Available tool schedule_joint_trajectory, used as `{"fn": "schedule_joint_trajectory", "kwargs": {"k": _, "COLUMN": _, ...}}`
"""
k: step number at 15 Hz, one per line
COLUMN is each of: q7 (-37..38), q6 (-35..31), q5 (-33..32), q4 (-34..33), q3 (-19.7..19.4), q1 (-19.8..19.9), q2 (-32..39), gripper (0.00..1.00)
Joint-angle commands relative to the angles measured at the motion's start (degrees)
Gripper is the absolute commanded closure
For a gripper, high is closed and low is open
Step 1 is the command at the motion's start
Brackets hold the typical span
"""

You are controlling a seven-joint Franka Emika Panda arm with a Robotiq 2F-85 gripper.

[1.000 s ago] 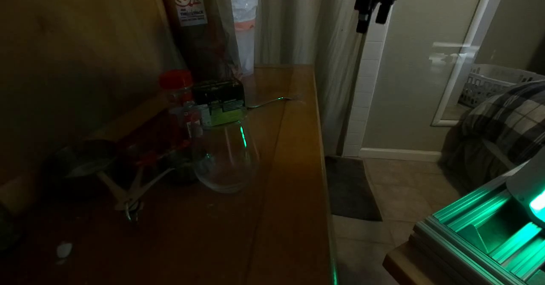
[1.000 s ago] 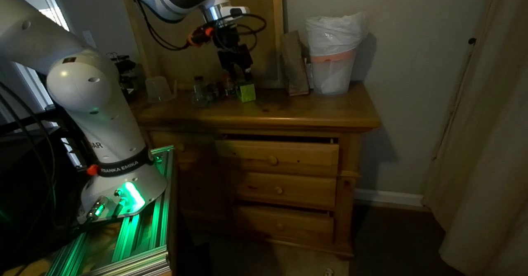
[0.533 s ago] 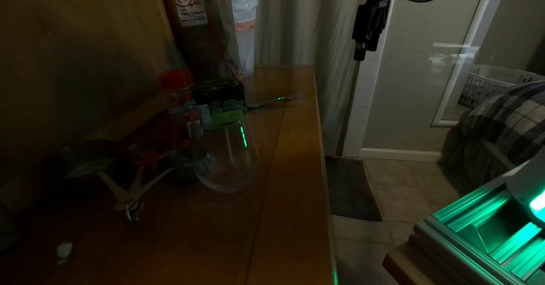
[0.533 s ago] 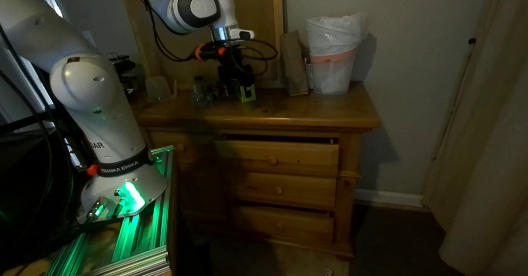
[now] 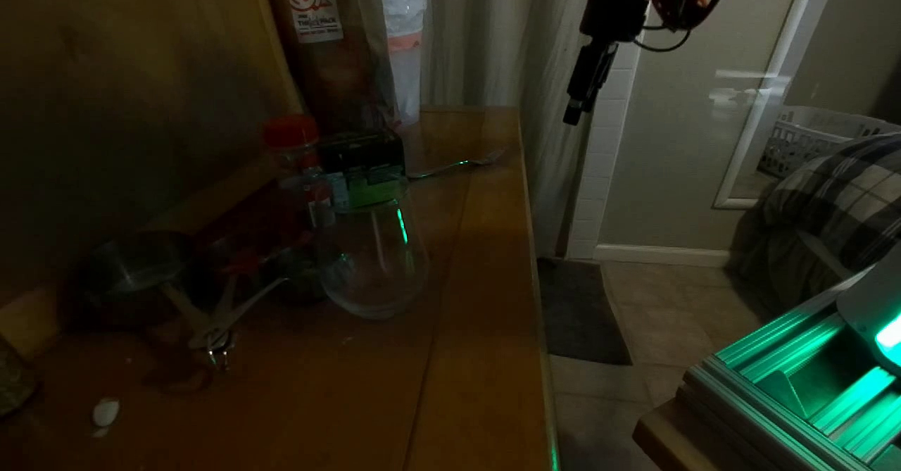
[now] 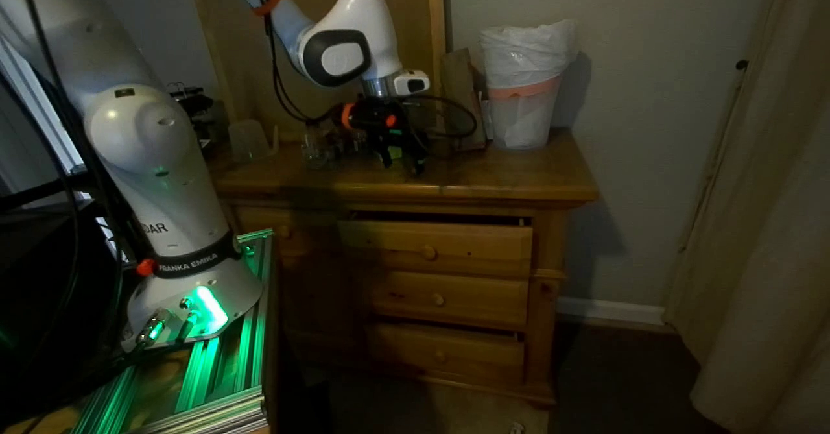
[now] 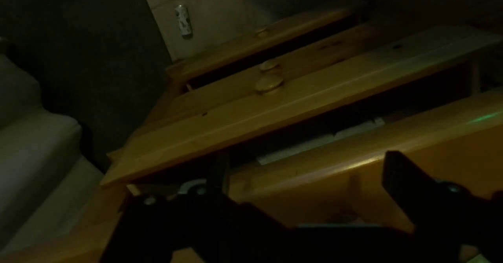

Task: Open the topmost drawer on the right and remove the white packet from the drawer then close the drawer.

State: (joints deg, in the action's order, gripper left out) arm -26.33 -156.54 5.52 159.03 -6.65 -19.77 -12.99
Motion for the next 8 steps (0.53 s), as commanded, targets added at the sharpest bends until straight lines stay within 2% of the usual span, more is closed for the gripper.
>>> {"fn": "schedule_joint_trajectory", "kwargs": {"k": 1, "q7": -15.85, "q6": -7.23, "q5": 14.78, "q4": -0.01, "q3": -10.81, "q1": -15.39, "q2": 6.21, "gripper": 0.00}}
{"fn": "schedule_joint_trajectory", "kwargs": {"k": 2, "q7": -20.66, "q6": -5.72, "q5": 19.28, "q4": -0.13, "q3": -14.12, "q1": -19.82, "q2": 6.21, "gripper": 0.00}}
{"fn": "schedule_joint_trajectory", "kwargs": {"k": 4, "q7": -29.52, "q6": -2.84, "q5": 26.19, "q4": -0.42, "q3": -16.94, "q1": -23.87, "q2": 6.65, "gripper": 0.00}}
{"fn": "schedule_joint_trajectory", "kwargs": {"k": 6, "q7": -37.62, "q6": -1.22, "q5": 29.80, "q4": -0.41, "q3": -19.90, "q1": -25.59, "q2": 8.05, "gripper": 0.00}}
{"fn": "schedule_joint_trajectory", "kwargs": {"k": 8, "q7": -45.52, "q6": -0.15, "q5": 32.79, "q4": -0.33, "q3": -22.24, "q1": -25.10, "q2": 10.14, "gripper": 0.00}}
